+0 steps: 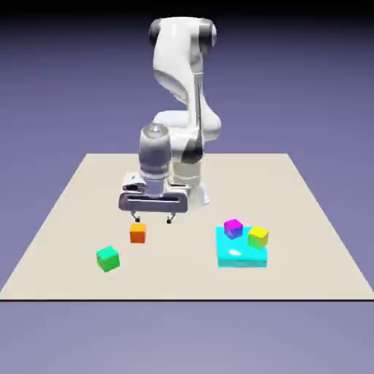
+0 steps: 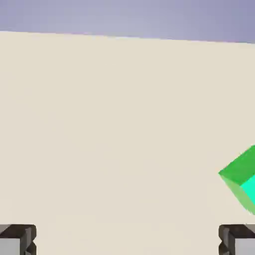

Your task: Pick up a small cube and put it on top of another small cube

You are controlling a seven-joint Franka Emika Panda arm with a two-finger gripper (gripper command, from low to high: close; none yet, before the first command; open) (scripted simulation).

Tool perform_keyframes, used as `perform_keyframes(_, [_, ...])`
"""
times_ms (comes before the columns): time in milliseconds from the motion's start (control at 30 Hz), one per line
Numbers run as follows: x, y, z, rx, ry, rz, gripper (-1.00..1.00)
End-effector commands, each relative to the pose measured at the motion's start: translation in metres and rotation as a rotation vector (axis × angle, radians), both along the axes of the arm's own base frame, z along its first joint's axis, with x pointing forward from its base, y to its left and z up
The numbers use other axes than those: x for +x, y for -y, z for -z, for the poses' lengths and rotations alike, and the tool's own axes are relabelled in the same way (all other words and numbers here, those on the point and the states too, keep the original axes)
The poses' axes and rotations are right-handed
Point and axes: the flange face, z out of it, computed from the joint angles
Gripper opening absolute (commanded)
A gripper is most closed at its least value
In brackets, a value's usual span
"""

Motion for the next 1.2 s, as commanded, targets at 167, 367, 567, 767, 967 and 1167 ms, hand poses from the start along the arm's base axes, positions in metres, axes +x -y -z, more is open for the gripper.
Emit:
perform_keyframes(167, [-0.04, 0.048, 0.07, 0.033, -0.392, 0.04, 0.0])
perform_keyframes(367, [-0.074, 0.058, 0.126, 0.044, -0.483, 0.05, 0.0])
perform_keyframes(567, [-0.068, 0.058, 0.116, 0.044, -0.483, 0.05, -1.0])
perform_keyframes(767, [-0.038, 0.028, 0.089, 0.149, -0.399, 0.136, -1.0])
perform_keyframes(967, [-0.017, -0.016, 0.089, 0.305, -0.279, 0.29, -1.0])
perform_keyframes(1167, [0.0, -0.055, 0.082, 0.446, -0.175, 0.459, -1.0])
